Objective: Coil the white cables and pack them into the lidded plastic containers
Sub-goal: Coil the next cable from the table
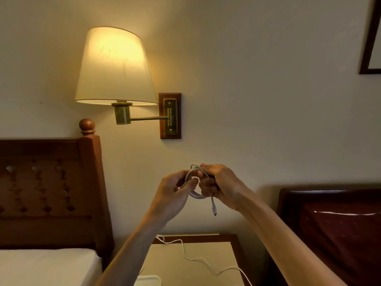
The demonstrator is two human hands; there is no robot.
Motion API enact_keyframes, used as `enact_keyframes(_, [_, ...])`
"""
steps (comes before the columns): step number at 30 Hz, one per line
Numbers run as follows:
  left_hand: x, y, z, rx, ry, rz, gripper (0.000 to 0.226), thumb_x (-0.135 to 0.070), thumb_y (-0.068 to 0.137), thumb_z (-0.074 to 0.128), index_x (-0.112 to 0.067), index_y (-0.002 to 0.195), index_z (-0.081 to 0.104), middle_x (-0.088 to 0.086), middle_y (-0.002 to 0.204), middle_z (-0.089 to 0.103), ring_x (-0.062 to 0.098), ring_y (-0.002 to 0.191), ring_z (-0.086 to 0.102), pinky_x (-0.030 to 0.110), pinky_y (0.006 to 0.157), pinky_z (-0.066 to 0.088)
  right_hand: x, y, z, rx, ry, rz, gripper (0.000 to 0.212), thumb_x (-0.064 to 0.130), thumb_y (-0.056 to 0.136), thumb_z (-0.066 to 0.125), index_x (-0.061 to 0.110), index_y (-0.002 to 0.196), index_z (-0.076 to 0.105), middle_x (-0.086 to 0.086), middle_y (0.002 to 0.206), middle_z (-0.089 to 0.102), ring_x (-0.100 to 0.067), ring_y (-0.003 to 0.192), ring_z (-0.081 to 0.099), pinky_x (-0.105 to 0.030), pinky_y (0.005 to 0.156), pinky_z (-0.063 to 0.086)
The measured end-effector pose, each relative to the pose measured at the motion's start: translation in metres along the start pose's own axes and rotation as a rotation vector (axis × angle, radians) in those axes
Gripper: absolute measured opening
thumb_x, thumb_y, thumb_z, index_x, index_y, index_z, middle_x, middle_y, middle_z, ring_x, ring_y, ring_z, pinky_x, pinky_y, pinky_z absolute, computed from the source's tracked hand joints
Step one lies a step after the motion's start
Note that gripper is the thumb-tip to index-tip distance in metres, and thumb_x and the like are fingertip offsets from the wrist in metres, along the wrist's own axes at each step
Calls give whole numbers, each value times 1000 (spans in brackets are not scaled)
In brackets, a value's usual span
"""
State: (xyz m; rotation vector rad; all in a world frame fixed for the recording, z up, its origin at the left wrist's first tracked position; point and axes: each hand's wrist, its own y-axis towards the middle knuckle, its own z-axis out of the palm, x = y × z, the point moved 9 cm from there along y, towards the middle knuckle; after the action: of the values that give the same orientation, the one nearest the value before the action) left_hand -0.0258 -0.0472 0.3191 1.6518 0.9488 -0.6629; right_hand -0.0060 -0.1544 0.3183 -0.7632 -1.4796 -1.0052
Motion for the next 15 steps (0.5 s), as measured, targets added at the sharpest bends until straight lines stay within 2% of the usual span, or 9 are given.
enact_keyframes(2, [-14, -4, -14, -183, 334, 141, 7, -26, 90, 66, -22, 90, 73, -8, 77, 69, 4, 70, 61, 23, 63, 47, 3, 1, -3, -42, -17, -25, 41, 22, 106, 26, 10, 74, 48, 2, 54, 29, -11, 50, 24, -26, 52, 26])
enact_keyframes(3, [-19, -7, -19, -260, 498, 178, 11, -32, 87, 69, -22, 86, 72, -10, 72, 67, 3, 65, 60, 23, 59, 47, 4, 2, -4, -58, -25, -32, 41, 23, 106, 26, 10, 75, 48, 2, 55, 28, -12, 51, 23, -26, 52, 25])
enact_keyframes(6, [-18, -14, -19, -318, 779, 195, 28, -45, 89, 62, -22, 74, 65, -11, 61, 58, 7, 53, 53, 25, 49, 45, 2, 3, -8, -97, -35, -20, 41, 23, 106, 27, 10, 75, 50, 2, 55, 27, -12, 50, 23, -26, 52, 26])
enact_keyframes(9, [-12, -15, -17, -290, 728, 218, 35, -49, 92, 52, -22, 72, 58, -13, 58, 51, 8, 51, 50, 30, 47, 46, -3, 5, -16, -171, -42, 19, 41, 25, 106, 28, 11, 75, 51, 3, 53, 29, -11, 48, 25, -26, 52, 28])
enact_keyframes(12, [-12, -23, -13, -253, 629, 240, 34, -47, 93, 50, -23, 69, 54, -12, 54, 46, 9, 50, 47, 23, 48, 38, -11, 8, -26, -200, 53, 93, 42, 21, 105, 30, 11, 70, 51, 4, 51, 28, -11, 46, 24, -26, 49, 28])
enact_keyframes(15, [5, -24, -20, -207, 356, 137, 36, -43, 92, 54, -20, 64, 53, -10, 51, 44, 9, 48, 40, 25, 49, 31, -11, 12, -24, -166, 16, 86, 40, 18, 104, 31, 12, 69, 49, 3, 52, 26, -12, 48, 22, -27, 50, 26])
